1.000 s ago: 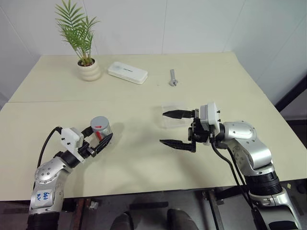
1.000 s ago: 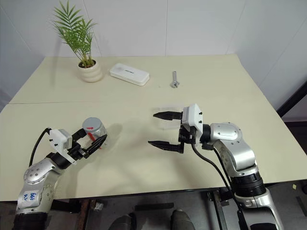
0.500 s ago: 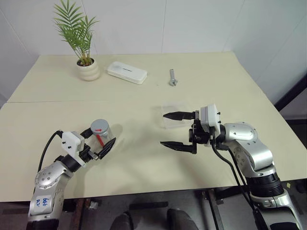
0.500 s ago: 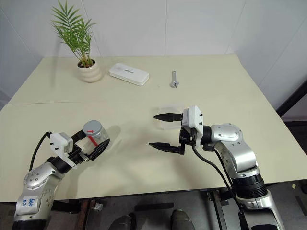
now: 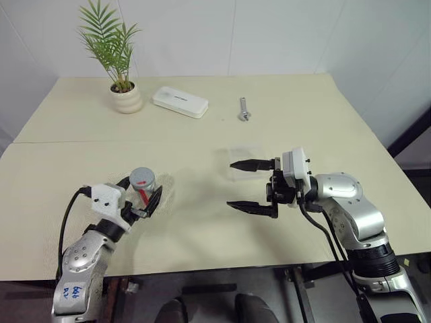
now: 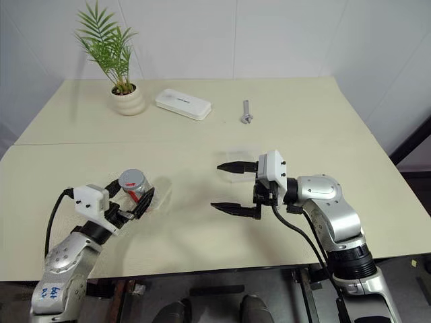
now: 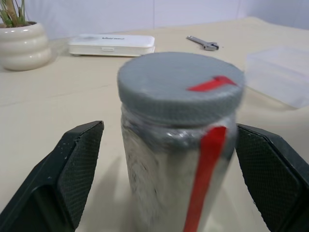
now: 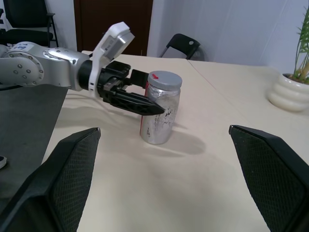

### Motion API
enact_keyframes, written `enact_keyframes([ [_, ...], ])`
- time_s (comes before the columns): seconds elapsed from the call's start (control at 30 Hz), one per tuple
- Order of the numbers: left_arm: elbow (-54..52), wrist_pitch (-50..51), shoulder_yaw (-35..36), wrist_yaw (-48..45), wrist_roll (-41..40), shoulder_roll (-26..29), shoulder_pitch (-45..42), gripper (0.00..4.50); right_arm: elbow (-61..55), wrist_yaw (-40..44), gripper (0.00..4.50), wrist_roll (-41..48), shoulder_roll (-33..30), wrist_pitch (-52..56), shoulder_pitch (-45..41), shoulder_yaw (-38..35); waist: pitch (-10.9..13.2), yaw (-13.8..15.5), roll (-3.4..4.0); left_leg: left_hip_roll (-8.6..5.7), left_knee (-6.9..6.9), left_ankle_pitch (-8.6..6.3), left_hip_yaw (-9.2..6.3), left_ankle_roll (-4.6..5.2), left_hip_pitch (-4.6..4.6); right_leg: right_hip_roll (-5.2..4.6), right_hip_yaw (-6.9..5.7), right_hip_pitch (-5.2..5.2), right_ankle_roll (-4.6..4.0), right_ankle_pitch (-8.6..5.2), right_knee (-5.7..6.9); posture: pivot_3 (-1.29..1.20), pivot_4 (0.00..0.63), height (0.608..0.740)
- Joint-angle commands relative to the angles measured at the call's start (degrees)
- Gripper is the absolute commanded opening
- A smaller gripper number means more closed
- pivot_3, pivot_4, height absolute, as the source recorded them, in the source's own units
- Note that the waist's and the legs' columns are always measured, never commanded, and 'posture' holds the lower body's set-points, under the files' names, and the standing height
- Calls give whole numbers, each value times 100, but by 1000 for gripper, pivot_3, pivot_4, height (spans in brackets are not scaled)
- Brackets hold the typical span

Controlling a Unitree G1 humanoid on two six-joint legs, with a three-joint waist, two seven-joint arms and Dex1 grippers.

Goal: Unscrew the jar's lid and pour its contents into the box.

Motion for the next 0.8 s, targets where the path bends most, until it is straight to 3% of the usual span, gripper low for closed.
enact_keyframes([
  [0.03,-208,81,-11,333,166,-137,-95,4453,-88,39,4500,92,-45,-26,-81,-83,0,-3,0,1,-1,0,0,0,0,1,0,0,2,1,0,0,150,740],
  [0.8,-1065,729,-455,1265,846,-753,229,4453,-55,129,4500,99,-47,31,-61,-72,0,8,-1,1,3,-1,-1,-2,0,6,3,0,0,0,-2,0,150,740],
])
